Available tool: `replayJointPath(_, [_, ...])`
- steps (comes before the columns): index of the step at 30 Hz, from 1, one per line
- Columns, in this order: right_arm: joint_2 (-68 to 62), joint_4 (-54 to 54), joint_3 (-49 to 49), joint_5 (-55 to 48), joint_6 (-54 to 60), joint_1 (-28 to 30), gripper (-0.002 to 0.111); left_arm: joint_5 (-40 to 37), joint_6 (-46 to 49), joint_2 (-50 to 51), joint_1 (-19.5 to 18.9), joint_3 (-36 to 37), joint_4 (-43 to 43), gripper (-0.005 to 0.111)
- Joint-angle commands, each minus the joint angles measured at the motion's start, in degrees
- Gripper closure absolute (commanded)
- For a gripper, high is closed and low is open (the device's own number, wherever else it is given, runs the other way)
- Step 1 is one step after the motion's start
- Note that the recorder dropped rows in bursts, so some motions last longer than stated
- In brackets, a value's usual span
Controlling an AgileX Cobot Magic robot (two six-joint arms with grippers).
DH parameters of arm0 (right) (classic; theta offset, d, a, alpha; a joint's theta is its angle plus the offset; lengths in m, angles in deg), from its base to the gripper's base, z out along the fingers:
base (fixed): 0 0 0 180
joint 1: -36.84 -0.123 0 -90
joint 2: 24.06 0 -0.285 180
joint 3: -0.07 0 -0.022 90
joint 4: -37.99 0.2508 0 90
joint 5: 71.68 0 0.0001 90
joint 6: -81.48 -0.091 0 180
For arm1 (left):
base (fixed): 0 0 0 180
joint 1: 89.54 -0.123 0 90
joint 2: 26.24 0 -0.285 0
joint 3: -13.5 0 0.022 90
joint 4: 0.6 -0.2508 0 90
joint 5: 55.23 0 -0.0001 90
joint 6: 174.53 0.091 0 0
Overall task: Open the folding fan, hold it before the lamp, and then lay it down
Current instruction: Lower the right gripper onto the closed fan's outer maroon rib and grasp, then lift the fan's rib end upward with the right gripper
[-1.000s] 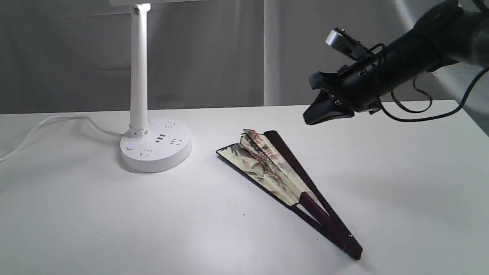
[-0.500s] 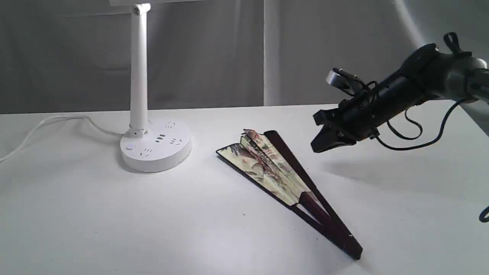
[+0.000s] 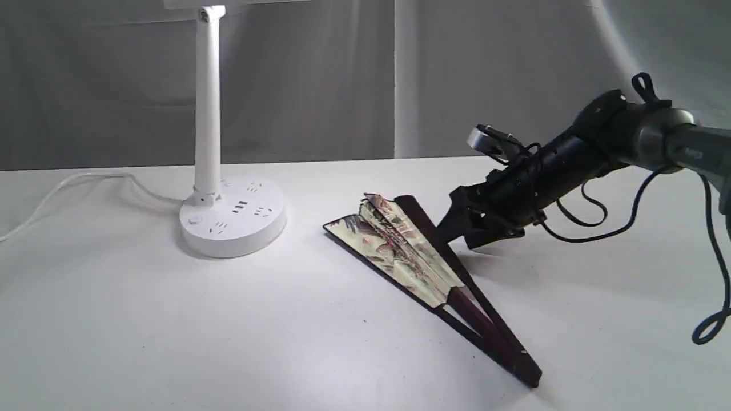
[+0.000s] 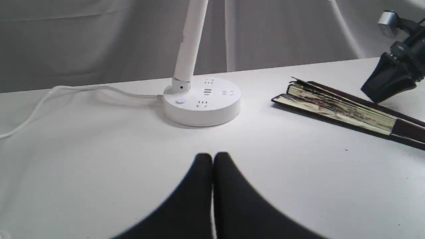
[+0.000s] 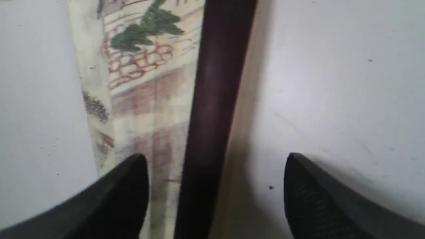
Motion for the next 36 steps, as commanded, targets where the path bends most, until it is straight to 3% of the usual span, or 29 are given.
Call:
replayJointPath(1, [-1.72,-0.55,0.40,-2.89,0.48,-1.06,0.047,0.38,-0.18,-0.26,-0.31,0.26,-0.10,0.107])
replayJointPath(13, [-1.85,-1.19,0.40,-2.40,-1.68,-3.34,0.052,0.38,-0.18,-0.26,-0.31,0.26,-0.10,0.107])
replayJointPath(22, [-1.85,-2.59,0.40,-2.79,-3.22,-3.78,0.084,0.38,-0.19,-0.26,-1.91,0.26,-0.10,0.107])
replayJointPath(26, [-1.85,-5.94,0.40,-2.79,-3.22,-3.78,0.108,0.38,-0.19,-0.26,-1.91,0.26,-0.10,0.107])
replayJointPath(36, [1.03,-4.19,0.40,-3.01,-3.22,-1.87,0.108,0.38,-0.19,-0.26,-1.91,0.26,-0.10,0.107])
